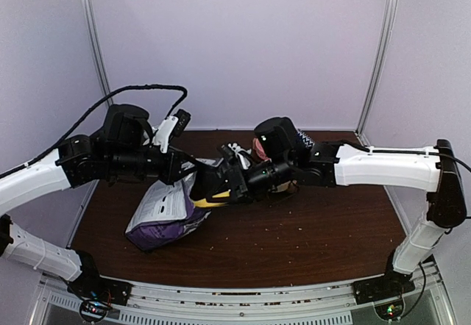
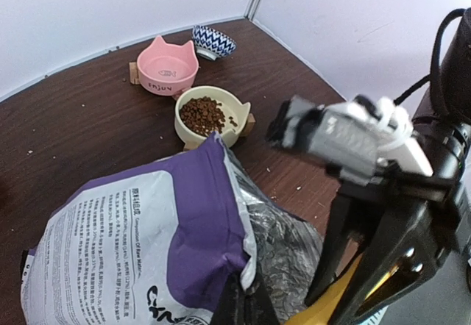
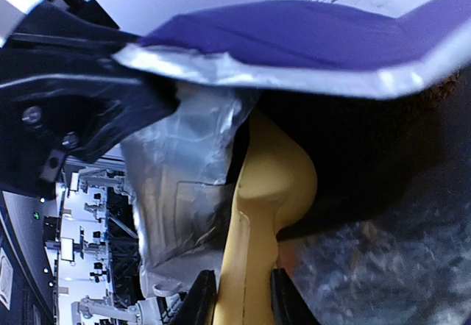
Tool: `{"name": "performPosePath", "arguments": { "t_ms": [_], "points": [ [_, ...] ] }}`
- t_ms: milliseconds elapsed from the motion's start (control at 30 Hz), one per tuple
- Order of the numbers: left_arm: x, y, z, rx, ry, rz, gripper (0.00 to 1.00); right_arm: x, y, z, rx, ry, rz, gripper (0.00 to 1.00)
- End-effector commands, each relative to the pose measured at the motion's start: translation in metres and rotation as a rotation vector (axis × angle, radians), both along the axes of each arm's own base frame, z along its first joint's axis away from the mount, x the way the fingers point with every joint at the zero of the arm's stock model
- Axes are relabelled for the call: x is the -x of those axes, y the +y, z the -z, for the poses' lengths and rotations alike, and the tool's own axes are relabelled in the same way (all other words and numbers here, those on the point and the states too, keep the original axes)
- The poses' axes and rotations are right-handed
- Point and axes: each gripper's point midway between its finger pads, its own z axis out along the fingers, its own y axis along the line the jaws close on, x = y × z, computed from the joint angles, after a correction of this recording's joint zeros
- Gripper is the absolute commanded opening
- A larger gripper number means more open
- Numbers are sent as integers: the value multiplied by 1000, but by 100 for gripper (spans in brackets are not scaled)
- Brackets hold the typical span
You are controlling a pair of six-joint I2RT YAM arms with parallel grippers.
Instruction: Serve the pet food
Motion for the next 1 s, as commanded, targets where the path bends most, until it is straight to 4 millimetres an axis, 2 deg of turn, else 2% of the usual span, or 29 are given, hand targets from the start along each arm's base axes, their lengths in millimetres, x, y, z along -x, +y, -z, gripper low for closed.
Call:
{"name": "performPosePath", "arguments": {
  "t_ms": [0,200,367,800,967],
  "points": [
    [-13,3,-46,131,-128,-57,0,17,-20,-75,-251,35,-50,0],
    [-8,10,-51,151,-155,-60,0,-10,-55,-75,-353,137,110,0],
    [-7,16,-50,141,-157,-73,0,-23,-80,-76,-418,188,187,0],
    [-15,34,-56,153,-159,-184,0,-13,-108,-86,-472,212,188,0],
    [-18,42,-57,160,-155,-234,0,-8,-114,-101,-530,203,174,0]
  ]
}}
